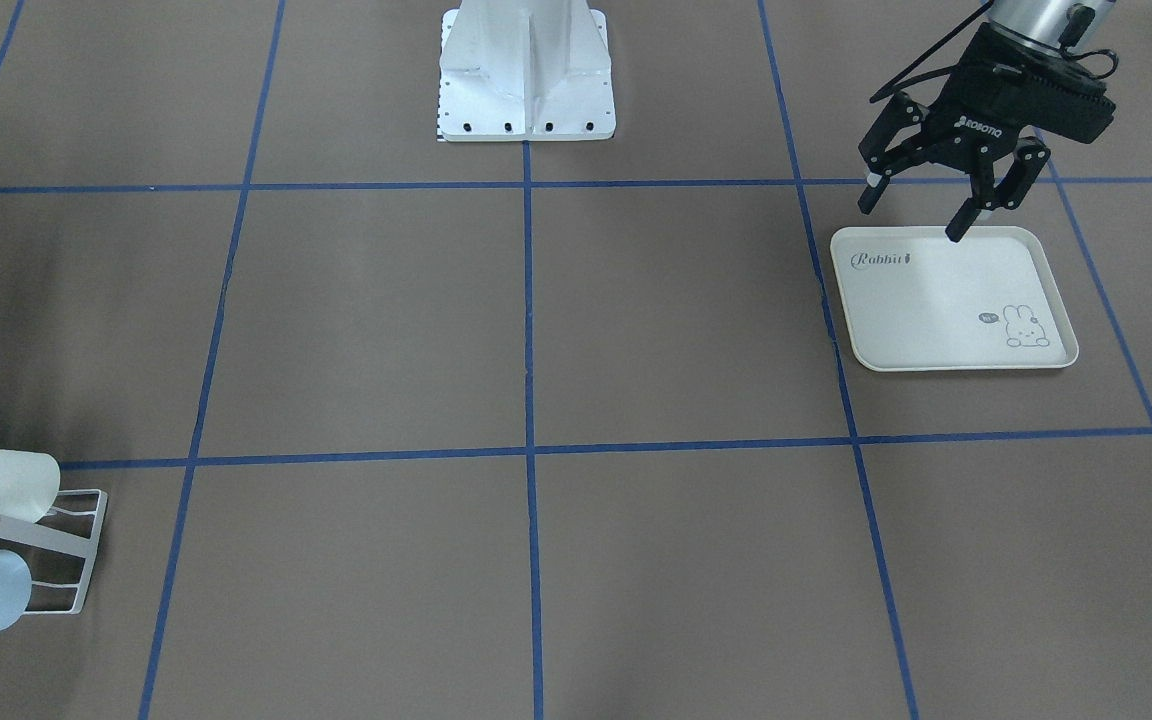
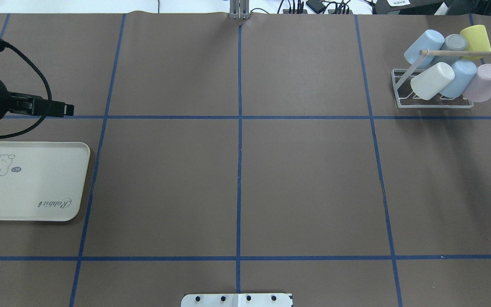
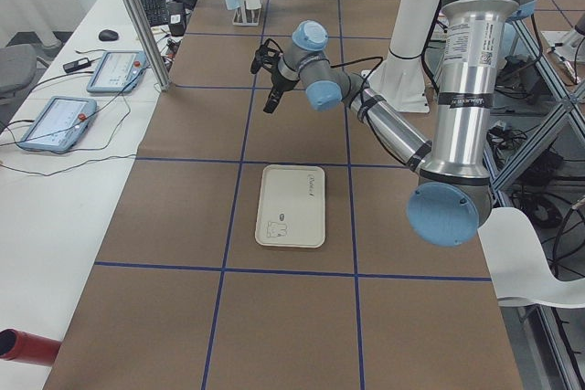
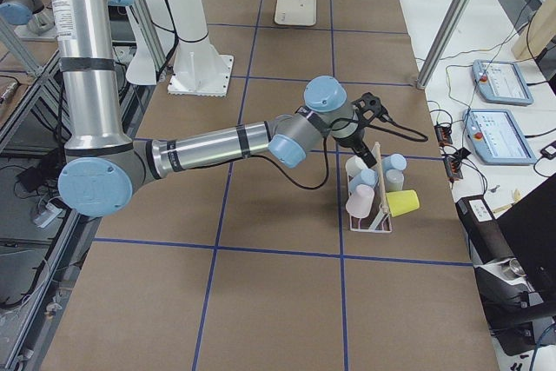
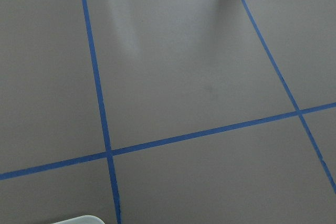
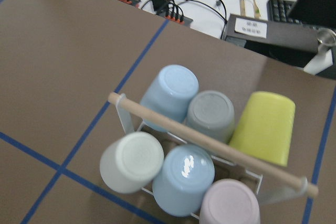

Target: Transfer IKEA cup to right arm and place on rack

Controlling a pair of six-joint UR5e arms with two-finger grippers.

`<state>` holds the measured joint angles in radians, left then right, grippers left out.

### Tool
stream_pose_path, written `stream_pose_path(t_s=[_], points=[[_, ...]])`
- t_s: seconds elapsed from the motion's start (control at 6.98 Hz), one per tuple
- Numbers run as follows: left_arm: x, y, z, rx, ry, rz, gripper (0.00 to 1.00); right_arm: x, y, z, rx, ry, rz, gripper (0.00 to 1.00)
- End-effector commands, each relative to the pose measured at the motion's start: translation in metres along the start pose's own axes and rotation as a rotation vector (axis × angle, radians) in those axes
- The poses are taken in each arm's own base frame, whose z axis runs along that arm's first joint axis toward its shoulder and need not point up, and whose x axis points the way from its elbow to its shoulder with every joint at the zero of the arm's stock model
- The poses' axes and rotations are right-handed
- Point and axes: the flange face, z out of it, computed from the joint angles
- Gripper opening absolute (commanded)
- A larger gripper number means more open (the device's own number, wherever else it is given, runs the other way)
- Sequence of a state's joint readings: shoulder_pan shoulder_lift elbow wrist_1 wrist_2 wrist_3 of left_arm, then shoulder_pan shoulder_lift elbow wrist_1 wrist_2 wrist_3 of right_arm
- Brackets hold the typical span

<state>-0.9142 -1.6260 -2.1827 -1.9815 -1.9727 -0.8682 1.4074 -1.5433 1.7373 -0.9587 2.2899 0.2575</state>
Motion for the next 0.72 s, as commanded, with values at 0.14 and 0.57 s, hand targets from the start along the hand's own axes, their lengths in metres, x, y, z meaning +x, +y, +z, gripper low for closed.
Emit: stream_pose_path(t_s=[0.14,0.57], points=[[-0.002,0.001,0.002,-0.005,-0.004,-0.003,1.0,0.058,0.089,0.003,-0.199,0.084,0.206,1.0],[-0.018,0.009,0.002,-0.088,0.003,-0.024,1.0,0.084,0.106,0.01,-0.465,0.189,0.396,1.0]])
